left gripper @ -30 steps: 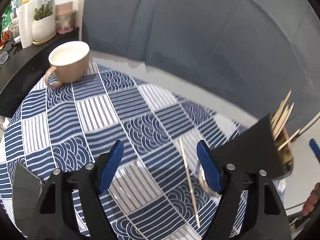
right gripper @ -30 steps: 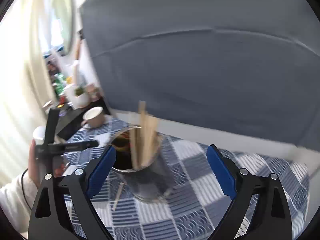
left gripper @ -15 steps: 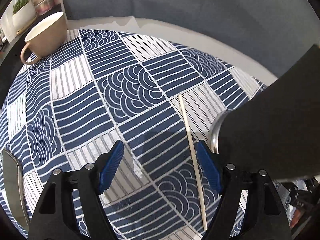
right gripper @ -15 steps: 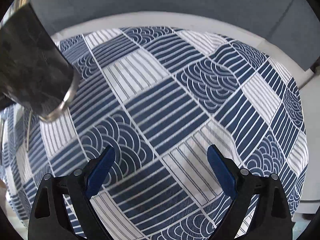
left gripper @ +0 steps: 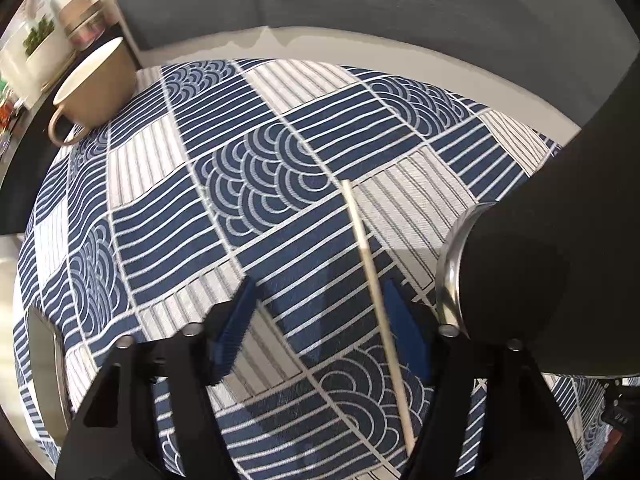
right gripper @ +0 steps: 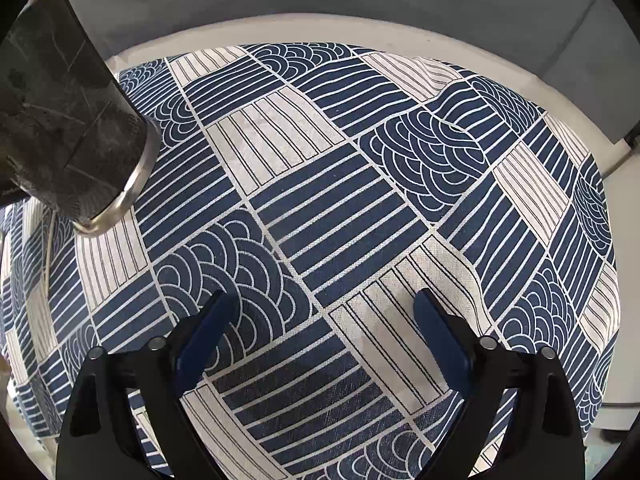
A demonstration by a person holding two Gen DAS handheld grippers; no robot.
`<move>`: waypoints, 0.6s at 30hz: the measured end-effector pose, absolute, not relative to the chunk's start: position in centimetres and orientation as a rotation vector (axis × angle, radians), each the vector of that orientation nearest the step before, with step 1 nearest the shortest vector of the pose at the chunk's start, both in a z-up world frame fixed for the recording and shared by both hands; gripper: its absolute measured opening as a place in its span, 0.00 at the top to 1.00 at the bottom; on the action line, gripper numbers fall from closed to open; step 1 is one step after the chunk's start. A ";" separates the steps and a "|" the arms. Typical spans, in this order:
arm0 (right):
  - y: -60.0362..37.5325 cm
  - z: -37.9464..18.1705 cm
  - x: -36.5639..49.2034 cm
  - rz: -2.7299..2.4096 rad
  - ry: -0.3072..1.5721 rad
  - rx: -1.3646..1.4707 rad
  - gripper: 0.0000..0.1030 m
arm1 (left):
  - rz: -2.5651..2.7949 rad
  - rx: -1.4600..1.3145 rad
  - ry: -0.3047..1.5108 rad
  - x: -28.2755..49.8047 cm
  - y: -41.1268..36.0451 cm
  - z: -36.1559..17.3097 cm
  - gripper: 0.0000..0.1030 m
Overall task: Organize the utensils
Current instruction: 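Lower the left tool toward the last stick on the cloth, then close the left gripper on the last stick, then lift the stick in the left gripper over the black cup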
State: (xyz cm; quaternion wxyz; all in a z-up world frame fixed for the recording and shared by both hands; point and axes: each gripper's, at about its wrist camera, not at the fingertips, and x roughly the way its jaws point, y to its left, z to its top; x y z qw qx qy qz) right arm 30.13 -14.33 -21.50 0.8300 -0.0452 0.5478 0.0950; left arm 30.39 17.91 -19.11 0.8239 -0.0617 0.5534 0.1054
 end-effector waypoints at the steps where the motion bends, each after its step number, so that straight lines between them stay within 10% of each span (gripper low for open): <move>1: -14.2 -21.3 30.1 0.206 1.159 -0.098 0.30 | 0.225 -0.130 1.179 30.3 17.9 -19.0 0.57; 4: -14.1 -20.3 29.5 0.233 1.153 -0.114 0.67 | 0.197 -0.124 1.208 30.1 18.0 -18.6 0.87; 7: -14.0 -20.0 29.4 0.263 1.173 -0.132 0.93 | 0.180 -0.147 1.238 29.5 18.4 -18.6 0.95; 18: -15.9 -19.0 27.0 0.306 1.207 -0.075 1.00 | 0.213 -0.316 1.287 24.8 21.5 -17.2 0.96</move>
